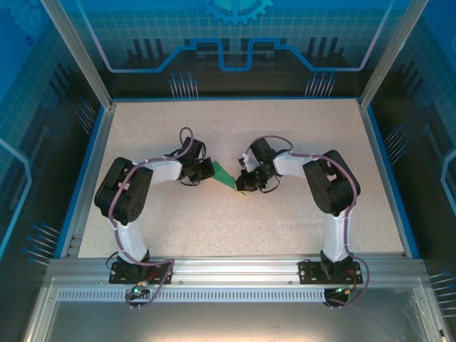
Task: Fold a paper plane with a square sheet of paper (pick it up from the middle)
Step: Fold the wing for the fifth time at the center of the table.
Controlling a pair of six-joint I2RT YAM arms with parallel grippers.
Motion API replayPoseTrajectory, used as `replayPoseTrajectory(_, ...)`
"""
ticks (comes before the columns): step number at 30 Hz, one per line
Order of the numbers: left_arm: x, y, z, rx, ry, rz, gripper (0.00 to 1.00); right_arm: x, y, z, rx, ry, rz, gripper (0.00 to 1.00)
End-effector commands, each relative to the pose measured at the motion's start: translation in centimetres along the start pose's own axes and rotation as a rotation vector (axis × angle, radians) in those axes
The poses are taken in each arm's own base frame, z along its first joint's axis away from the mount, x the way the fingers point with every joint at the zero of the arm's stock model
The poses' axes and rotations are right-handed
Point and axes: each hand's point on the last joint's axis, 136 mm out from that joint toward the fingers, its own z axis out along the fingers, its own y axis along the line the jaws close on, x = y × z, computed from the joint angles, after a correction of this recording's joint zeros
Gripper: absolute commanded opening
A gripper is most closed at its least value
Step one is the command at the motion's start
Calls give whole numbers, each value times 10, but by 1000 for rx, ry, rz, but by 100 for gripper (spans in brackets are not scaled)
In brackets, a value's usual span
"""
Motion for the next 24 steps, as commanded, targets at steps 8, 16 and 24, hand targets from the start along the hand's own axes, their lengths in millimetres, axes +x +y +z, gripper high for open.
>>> replayPoseTrajectory(8, -13, 54, -7, -118, -42, -102, 10, 52, -65, 11, 201, 151, 159, 5)
replayPoseTrajectory(16, -24, 85, -16, -203, -88, -211, 10, 52, -66, 11, 204, 150, 162, 5)
replayPoseTrajectory(24, -49, 49, -48, -69, -178, -174, 12, 51, -65, 12, 196, 149, 163, 5)
